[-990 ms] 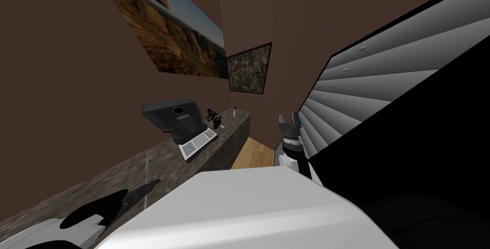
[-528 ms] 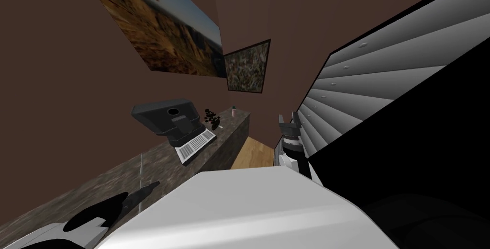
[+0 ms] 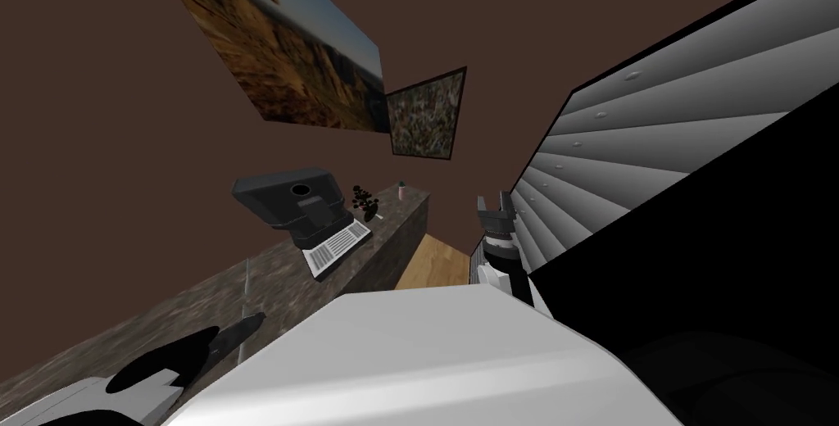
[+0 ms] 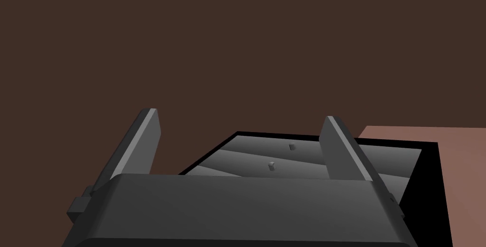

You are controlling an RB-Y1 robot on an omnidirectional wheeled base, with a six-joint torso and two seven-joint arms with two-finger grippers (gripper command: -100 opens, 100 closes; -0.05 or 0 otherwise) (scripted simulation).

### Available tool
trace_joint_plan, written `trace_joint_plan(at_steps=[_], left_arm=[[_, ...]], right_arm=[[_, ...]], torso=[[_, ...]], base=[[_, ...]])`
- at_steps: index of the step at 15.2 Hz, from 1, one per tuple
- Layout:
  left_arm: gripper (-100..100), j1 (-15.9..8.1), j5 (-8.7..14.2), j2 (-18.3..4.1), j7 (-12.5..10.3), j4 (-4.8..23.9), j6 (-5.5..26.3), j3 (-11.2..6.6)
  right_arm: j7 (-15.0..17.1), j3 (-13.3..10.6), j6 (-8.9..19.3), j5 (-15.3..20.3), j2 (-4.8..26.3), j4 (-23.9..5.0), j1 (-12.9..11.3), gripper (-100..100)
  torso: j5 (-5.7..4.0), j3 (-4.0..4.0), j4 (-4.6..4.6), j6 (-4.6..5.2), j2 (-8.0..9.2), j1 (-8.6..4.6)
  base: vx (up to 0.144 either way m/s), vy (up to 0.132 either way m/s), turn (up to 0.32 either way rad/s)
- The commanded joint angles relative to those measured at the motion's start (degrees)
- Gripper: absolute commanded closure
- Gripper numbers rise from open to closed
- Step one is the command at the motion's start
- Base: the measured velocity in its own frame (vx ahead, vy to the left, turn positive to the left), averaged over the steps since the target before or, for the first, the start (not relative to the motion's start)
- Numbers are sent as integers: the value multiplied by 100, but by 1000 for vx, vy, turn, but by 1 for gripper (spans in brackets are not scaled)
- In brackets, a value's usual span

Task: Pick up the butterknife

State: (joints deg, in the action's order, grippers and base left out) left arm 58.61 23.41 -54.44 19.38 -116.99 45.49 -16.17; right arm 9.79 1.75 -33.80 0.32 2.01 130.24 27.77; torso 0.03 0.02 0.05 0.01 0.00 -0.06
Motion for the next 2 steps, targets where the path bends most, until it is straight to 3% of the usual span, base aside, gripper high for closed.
trace_joint_plan(at_steps=[1,2], left_arm=[[100,95,53,-62,-15,-162,94,-87],[100,42,35,-37,-4,-64,34,-43]], right_arm=[[0,0,0,0,0,0,0,0],[0,0,0,0,0,0,0,0]], torso=[[0,0,0,0,0,0],[0,-1,-1,-1,-1,-3]], base=[[12,-31,55],[6,-17,21]])
